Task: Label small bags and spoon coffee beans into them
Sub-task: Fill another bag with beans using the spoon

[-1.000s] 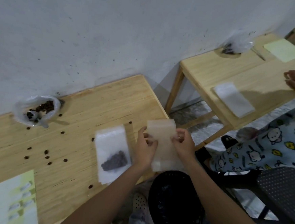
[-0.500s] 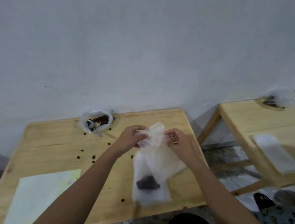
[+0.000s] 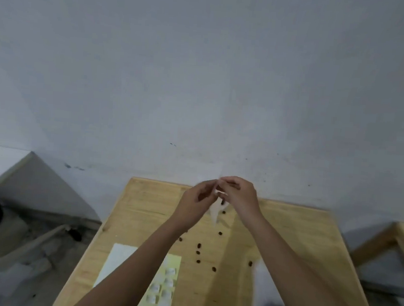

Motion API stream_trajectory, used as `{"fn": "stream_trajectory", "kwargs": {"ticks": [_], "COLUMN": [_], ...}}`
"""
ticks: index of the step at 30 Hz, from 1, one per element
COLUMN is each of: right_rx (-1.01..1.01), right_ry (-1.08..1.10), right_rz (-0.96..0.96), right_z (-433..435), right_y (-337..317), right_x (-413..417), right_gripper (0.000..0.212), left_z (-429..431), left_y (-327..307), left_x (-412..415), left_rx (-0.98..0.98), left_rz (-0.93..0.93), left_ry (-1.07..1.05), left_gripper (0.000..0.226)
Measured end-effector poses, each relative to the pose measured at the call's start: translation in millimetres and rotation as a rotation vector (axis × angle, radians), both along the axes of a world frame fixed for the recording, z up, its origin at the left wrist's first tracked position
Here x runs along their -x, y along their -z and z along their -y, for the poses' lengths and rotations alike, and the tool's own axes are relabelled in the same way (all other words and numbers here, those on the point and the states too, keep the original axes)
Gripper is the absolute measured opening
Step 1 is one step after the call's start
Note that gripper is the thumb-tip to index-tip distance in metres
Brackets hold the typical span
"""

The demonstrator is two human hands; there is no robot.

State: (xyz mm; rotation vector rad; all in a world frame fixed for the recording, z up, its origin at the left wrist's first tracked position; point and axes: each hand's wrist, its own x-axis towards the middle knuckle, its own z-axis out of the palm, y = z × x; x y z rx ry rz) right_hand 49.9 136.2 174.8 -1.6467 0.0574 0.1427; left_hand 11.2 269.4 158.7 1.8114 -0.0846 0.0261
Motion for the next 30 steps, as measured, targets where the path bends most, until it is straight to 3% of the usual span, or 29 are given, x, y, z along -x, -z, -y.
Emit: {"fn": "stream_trajectory", "kwargs": {"ticks": [4,13,23,30], "right_rx": [-0.126,-0.172,0.109,0.280], "right_ry": [-0.016,-0.019,0.002,0.054], "right_rz": [-0.022,-0.094,-0.006,-0.026], "right_z": [-21.7,-40.4,-38.9,-45.2], "right_y": [-20.3,-26.3,-27.4,-27.3], "right_x": [-9.3,-20.4,-25.9,-28.1], "right_gripper": [0.015,0.012,0.009,0.013], "left_z": [-21.7,-33.1,-31.5,-26.1], "left_y": [-6.2,-7.7,0.1,5.2], "left_x": [-11.5,-31.7,-33.5,-34.5], "left_rx": [0.026,0.249,0.181,-0.033], "left_rz": [-0.004,0.013,0.033,0.063], "left_ry": [-0.006,-0.151,-0.079,-0.082], "left_gripper": [0.035,0.012,0.022,0.033]}}
